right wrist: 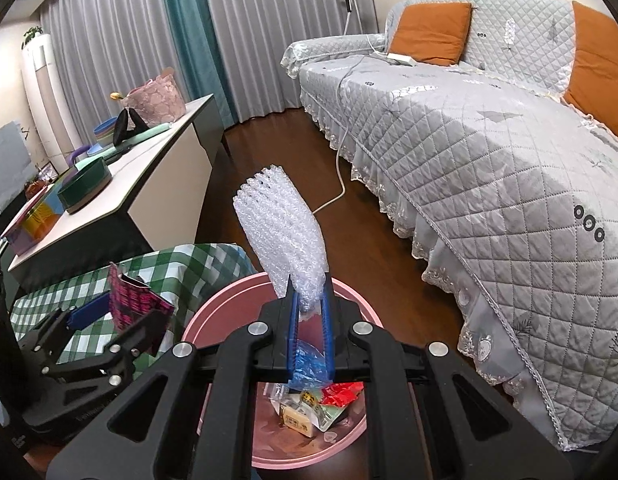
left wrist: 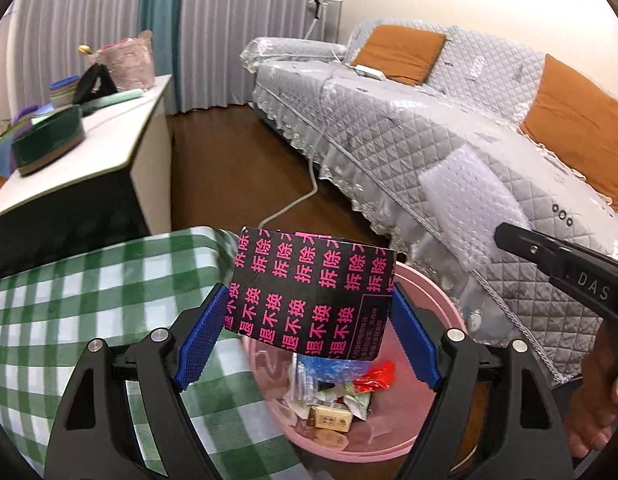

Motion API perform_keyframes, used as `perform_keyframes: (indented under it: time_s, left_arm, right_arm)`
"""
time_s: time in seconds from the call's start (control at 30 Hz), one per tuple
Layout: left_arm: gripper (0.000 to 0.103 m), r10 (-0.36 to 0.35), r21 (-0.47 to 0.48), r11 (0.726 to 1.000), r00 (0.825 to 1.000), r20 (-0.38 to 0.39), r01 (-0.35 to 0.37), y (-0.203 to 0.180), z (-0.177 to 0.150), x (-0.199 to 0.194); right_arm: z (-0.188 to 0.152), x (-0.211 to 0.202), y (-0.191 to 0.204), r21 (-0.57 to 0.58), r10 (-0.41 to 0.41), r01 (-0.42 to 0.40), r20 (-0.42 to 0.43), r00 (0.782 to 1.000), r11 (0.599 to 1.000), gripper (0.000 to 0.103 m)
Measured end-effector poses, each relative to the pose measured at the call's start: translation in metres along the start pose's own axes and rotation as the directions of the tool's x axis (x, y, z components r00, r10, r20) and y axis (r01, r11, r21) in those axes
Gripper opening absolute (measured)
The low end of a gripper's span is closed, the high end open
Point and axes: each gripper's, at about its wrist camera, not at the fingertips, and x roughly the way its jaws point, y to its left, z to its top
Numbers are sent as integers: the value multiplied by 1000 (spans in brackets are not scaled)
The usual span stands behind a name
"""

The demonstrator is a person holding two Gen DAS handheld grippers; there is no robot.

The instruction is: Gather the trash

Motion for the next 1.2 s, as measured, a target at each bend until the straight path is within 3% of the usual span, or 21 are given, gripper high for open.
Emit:
perform_keyframes:
  time_s: [0.1,0.37,0.73,0.93,1.2]
  left_arm:
    - [88,-22,24,999,999,-33,23,-6,-1,7]
    - [88,10,-2,1000,1000,-30,-10,3,-4,-6]
    - [91,34,-19,999,999,29,-33,13,-12,-68]
    - [95,24,-49,999,997,76,-20,21,-25,-119]
    - [95,70,-58,996,991,117,-63,30,-48,-185]
  right_arm:
    - [-1,1,-1,-2,-15,15,-2,1000,1000,40]
    - [-1,0,-2,-4,-25,25,-7,1000,1000,54]
    - [-2,-26,10,-13,-32,32,27,999,999,88]
    - [-11,-61,25,-37,-37,40,67,997,999,97]
    - [-37,-104,51,-55,-46,50,75,996,997,98]
